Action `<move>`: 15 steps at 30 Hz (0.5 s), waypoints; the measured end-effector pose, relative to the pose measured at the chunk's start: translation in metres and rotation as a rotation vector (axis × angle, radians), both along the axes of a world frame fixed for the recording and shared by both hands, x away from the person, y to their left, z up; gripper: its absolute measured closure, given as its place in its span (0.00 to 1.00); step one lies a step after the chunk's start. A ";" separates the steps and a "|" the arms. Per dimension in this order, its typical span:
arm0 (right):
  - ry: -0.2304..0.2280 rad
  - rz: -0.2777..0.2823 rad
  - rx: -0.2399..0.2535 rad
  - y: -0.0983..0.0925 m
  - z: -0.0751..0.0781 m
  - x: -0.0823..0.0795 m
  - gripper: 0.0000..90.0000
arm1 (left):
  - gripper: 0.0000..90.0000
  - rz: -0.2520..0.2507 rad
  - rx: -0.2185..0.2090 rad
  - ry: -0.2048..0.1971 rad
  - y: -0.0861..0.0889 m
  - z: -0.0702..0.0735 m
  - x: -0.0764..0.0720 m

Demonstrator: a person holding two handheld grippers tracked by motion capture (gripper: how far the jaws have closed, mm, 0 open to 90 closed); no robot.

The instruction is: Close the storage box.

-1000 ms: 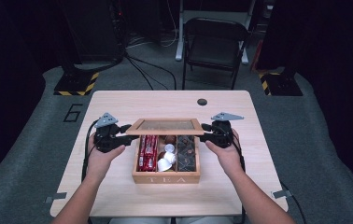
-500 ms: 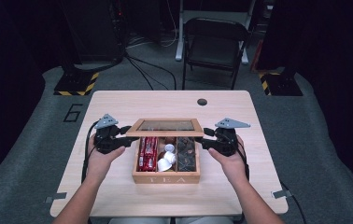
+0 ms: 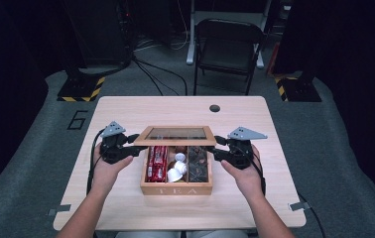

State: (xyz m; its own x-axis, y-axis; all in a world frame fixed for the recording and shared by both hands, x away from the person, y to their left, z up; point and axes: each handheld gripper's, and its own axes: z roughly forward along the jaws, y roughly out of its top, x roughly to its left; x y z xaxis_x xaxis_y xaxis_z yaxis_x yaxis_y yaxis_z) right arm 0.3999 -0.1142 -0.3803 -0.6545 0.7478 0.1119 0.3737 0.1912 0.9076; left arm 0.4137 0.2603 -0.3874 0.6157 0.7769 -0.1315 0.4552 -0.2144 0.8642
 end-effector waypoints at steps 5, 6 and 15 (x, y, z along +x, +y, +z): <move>0.015 0.013 0.001 -0.003 0.002 -0.002 0.60 | 0.54 0.018 -0.009 0.012 -0.002 0.000 -0.001; 0.019 0.017 0.006 -0.004 0.003 -0.002 0.61 | 0.53 0.018 0.001 0.008 -0.002 0.002 -0.002; 0.026 0.019 -0.022 -0.003 0.007 -0.005 0.62 | 0.53 0.019 -0.005 0.006 -0.002 0.004 -0.008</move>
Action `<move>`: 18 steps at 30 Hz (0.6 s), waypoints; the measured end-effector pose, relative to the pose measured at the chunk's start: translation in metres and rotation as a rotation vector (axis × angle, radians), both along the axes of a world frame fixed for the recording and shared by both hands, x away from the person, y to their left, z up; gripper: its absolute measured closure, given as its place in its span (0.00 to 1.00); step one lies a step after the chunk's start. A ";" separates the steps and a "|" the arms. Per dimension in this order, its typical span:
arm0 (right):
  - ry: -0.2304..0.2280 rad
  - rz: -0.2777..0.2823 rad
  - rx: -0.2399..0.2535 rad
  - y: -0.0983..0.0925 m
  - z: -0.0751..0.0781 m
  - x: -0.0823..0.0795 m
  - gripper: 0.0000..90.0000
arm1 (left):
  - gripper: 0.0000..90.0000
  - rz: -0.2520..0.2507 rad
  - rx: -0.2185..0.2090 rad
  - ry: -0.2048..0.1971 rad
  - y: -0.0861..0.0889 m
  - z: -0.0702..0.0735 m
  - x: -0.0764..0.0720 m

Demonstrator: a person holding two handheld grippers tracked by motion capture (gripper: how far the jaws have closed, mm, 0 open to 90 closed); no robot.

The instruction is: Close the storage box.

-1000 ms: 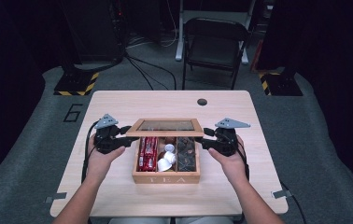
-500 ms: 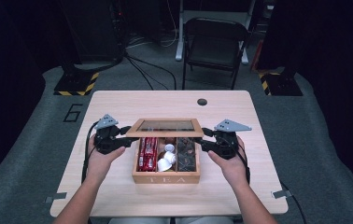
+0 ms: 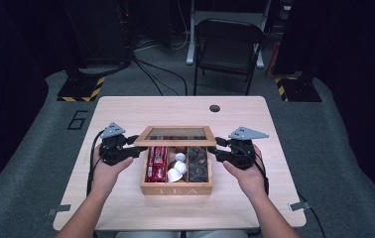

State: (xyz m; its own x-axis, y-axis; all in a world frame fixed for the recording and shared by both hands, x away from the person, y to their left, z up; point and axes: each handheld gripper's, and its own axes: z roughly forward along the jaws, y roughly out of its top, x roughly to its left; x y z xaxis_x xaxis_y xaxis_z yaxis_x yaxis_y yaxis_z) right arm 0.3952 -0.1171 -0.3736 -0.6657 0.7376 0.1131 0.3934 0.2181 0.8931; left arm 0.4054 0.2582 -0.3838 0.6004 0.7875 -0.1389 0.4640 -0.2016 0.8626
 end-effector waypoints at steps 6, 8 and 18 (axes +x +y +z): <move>0.003 0.007 -0.009 0.000 -0.003 -0.003 0.62 | 0.53 -0.016 -0.009 -0.017 0.002 -0.001 -0.012; 0.007 0.008 -0.009 0.000 -0.005 -0.005 0.62 | 0.53 -0.019 -0.009 -0.015 0.002 0.000 -0.017; 0.000 0.024 -0.001 -0.003 -0.013 -0.016 0.61 | 0.53 -0.024 -0.018 -0.022 0.003 -0.007 -0.032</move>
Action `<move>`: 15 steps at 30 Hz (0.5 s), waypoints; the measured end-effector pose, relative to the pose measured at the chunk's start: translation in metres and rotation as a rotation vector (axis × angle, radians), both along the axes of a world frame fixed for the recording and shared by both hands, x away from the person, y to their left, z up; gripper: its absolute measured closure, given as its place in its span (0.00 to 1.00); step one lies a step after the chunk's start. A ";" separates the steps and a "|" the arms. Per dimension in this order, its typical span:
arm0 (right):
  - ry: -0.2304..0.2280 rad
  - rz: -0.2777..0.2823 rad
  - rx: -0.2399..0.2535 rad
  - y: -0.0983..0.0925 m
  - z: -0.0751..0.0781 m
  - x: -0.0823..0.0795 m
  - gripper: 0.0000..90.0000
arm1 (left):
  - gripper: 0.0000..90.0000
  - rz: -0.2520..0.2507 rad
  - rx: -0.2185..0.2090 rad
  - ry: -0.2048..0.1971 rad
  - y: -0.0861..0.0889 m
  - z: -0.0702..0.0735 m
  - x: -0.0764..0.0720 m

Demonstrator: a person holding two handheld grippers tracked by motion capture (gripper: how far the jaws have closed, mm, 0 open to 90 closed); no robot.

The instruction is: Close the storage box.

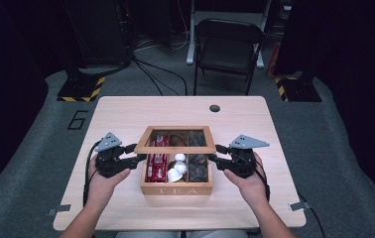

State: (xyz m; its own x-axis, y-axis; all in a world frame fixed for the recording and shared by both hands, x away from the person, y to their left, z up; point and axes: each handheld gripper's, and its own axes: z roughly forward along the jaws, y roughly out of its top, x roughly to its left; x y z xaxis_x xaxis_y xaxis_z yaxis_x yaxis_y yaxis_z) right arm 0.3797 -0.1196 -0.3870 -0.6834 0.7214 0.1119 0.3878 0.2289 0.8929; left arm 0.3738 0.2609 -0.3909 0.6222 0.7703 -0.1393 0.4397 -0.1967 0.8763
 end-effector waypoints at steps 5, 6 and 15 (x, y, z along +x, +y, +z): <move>-0.021 0.006 -0.026 0.001 -0.004 -0.007 0.61 | 0.53 -0.010 -0.007 -0.002 0.002 -0.007 -0.005; -0.026 0.005 -0.031 0.001 -0.006 -0.009 0.61 | 0.53 -0.013 -0.014 -0.003 0.002 -0.008 -0.007; -0.028 0.012 -0.018 0.000 -0.017 -0.016 0.60 | 0.53 -0.030 0.001 0.001 0.003 -0.015 -0.014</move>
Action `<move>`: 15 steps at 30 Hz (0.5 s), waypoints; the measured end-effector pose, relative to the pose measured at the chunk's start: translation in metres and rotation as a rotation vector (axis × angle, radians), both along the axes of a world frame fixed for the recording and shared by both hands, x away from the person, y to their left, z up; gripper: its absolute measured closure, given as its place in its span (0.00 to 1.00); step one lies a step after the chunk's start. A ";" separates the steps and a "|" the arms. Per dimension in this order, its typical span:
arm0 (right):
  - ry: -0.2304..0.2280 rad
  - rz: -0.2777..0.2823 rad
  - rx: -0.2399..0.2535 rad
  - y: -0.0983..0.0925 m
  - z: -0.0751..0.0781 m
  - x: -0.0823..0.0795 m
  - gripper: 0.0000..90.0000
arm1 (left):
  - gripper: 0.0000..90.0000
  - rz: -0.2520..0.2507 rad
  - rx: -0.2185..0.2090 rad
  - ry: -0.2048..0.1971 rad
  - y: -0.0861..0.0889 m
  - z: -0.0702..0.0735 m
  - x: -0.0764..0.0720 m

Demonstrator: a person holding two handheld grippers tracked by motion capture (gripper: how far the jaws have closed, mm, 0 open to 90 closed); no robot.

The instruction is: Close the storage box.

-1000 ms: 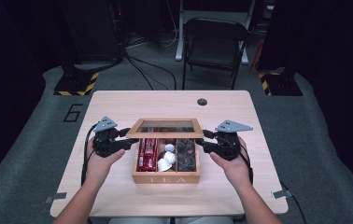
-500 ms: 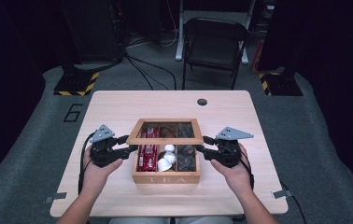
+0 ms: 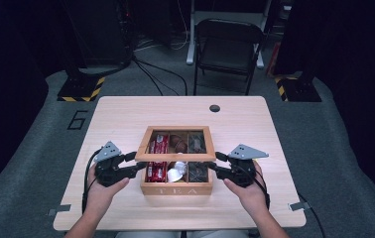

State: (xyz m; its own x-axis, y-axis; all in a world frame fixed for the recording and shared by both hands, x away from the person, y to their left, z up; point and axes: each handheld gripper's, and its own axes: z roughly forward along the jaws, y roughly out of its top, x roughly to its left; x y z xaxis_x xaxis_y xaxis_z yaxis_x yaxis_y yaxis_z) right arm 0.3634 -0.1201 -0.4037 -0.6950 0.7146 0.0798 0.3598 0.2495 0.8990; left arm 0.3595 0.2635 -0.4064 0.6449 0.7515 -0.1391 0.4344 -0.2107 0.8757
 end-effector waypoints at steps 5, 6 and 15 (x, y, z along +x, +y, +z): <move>-0.002 0.004 0.011 -0.001 -0.005 -0.004 0.60 | 0.53 -0.004 0.007 0.015 0.000 -0.004 -0.001; -0.003 0.006 0.011 -0.001 -0.006 -0.005 0.60 | 0.53 -0.003 0.010 0.015 0.000 -0.005 -0.002; 0.018 0.018 -0.024 0.000 -0.010 -0.010 0.60 | 0.53 -0.010 0.033 0.028 -0.001 -0.010 -0.008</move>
